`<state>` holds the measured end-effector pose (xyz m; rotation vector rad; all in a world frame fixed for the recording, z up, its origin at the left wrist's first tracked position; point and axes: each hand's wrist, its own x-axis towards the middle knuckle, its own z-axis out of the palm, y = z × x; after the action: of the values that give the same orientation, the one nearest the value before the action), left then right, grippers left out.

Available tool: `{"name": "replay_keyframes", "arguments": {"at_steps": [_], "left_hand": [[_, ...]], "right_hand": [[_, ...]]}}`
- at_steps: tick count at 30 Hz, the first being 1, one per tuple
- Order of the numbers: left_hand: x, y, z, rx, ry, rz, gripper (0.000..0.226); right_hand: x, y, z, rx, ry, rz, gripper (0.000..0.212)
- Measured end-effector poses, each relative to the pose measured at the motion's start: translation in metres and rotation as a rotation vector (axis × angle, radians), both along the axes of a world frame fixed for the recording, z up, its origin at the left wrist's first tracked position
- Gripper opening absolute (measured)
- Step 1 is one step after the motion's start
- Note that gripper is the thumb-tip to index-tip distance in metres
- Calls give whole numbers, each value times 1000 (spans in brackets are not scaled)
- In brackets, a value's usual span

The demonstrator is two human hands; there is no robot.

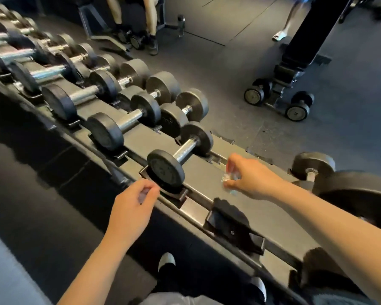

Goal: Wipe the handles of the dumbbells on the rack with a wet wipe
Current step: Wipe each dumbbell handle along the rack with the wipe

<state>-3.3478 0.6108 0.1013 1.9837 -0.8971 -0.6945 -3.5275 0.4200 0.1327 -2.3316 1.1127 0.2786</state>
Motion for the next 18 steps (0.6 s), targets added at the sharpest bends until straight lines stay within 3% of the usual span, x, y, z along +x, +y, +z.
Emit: {"name": "replay_keyframes", "arguments": {"at_steps": [4, 7, 13, 16, 18], "left_hand": [[59, 17, 7, 17, -4, -5, 8], [75, 26, 6, 24, 3, -48, 10], [87, 23, -9, 72, 50, -138, 17], [95, 6, -18, 97, 11, -186, 14], [97, -16, -21, 91, -25, -185, 8]], "right_hand": [[65, 28, -30, -17, -90, -93, 16], [88, 42, -49, 126, -339, -303, 10], [88, 20, -63, 498, -575, -567, 12], [95, 8, -72, 394, -560, -668, 13], [112, 6, -78, 392, -547, -615, 18]]}}
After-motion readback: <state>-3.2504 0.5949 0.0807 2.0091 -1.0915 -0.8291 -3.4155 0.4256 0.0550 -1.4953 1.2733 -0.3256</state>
